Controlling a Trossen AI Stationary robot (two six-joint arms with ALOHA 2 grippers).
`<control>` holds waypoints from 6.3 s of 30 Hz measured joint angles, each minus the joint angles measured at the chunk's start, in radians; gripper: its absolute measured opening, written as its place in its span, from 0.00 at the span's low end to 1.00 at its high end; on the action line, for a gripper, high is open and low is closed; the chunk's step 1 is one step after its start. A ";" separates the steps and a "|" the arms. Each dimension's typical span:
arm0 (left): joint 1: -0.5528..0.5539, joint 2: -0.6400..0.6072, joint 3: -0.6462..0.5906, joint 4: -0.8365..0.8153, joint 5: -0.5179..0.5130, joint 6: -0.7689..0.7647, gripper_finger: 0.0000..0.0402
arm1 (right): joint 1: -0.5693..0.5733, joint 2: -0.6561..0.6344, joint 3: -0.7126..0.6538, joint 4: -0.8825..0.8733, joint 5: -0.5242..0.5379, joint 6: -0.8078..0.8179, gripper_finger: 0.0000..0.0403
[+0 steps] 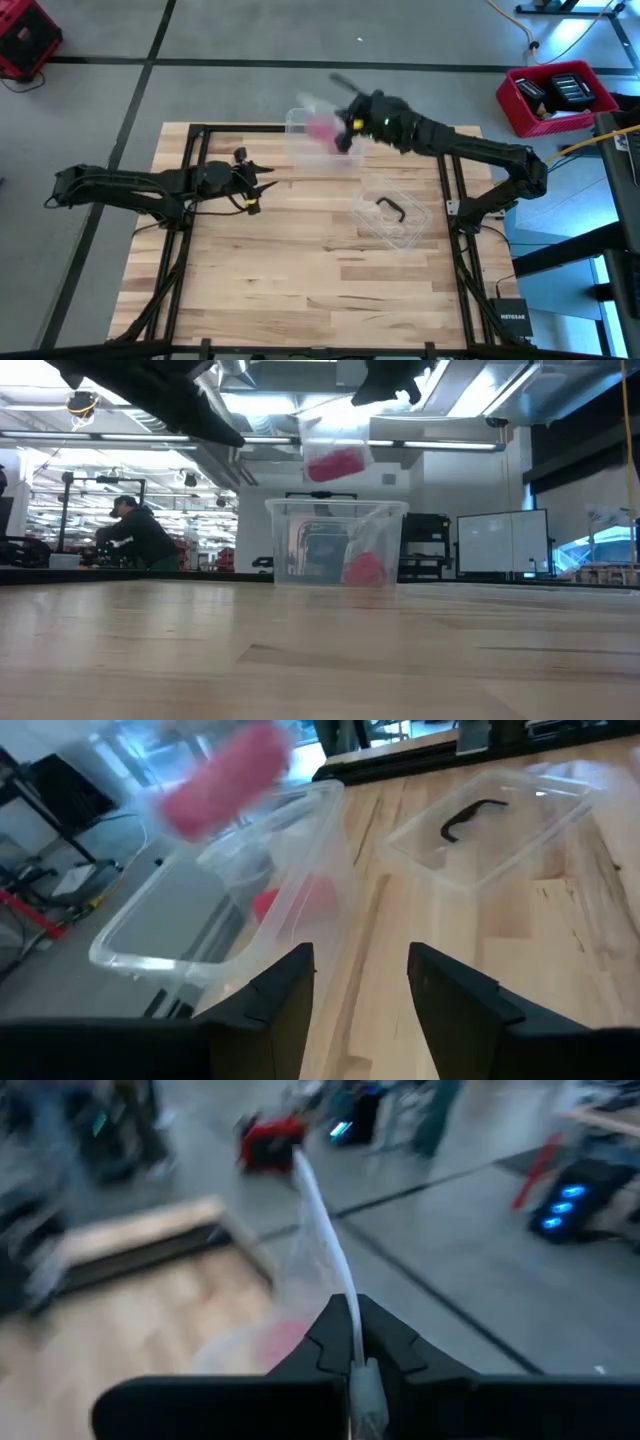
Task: Roll bandage
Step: Put the packed bandage into the transparent bin, then close the transparent bin lid
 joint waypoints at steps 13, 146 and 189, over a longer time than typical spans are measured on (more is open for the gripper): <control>0.005 -0.006 0.000 -0.068 0.000 -0.080 0.37 | -0.092 0.219 -0.102 0.349 -0.026 0.171 0.04; -0.189 0.777 0.041 0.402 0.174 -0.503 0.37 | 0.302 -0.146 -0.837 -0.141 -0.358 0.546 0.39; -0.293 1.144 0.517 0.324 -0.034 0.253 0.37 | -0.066 -0.297 -0.980 -0.077 -0.688 0.422 0.39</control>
